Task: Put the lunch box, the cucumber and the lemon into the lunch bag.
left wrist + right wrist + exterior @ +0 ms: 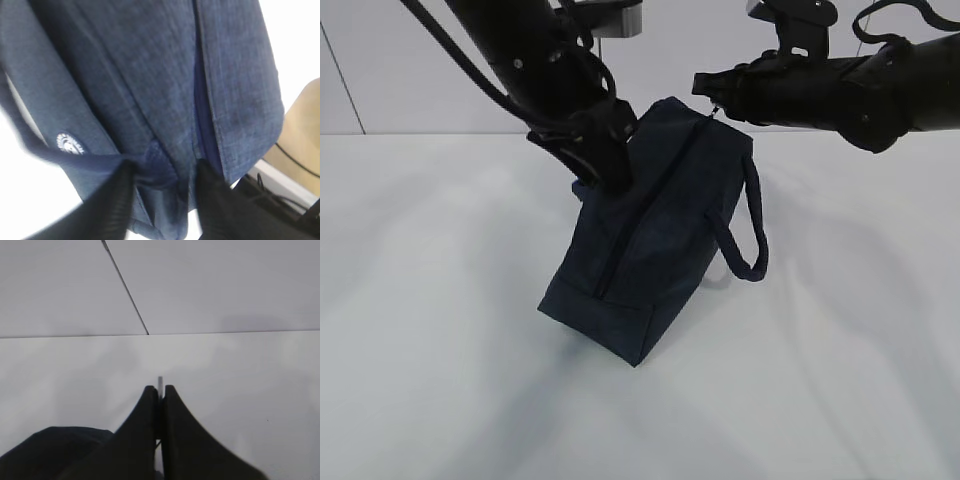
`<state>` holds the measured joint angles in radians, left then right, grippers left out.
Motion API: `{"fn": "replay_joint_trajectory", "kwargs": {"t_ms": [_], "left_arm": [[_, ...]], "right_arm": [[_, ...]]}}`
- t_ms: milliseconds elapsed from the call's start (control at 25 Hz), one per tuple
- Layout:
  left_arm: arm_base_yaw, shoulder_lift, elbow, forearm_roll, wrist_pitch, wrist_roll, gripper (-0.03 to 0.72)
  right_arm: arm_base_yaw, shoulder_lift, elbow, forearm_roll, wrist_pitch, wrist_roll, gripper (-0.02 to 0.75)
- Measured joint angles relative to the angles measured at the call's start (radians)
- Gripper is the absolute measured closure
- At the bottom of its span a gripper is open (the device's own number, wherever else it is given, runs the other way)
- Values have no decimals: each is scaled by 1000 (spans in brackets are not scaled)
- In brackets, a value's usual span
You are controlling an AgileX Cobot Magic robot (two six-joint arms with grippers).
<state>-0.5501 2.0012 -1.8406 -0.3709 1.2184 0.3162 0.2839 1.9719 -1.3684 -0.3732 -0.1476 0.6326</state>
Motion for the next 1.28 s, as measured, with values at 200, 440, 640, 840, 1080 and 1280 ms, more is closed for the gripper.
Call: {"fn": "replay_joint_trajectory", "kwargs": {"t_ms": [200,440,640,840,1080,1280], "left_arm": [[0,-2,-106,6,15,-31,263],[0,21,-218,-14,19,-42,265],[9,100,-243,-21,19,-44,265],[50,147,-247,-84,15,-44,265],[75,204,-248,-190,-40,-40,332],[75,225,-248,-181,-57,-24,643]], "right_arm": [[0,0,0,0,1,19,738],[0,0,0,0,3,23,738],[0,0,0,0,7,25,738],[0,0,0,0,7,25,738],[0,4,0,0,8,26,738],[0,4,0,0,8,26,738]]}}
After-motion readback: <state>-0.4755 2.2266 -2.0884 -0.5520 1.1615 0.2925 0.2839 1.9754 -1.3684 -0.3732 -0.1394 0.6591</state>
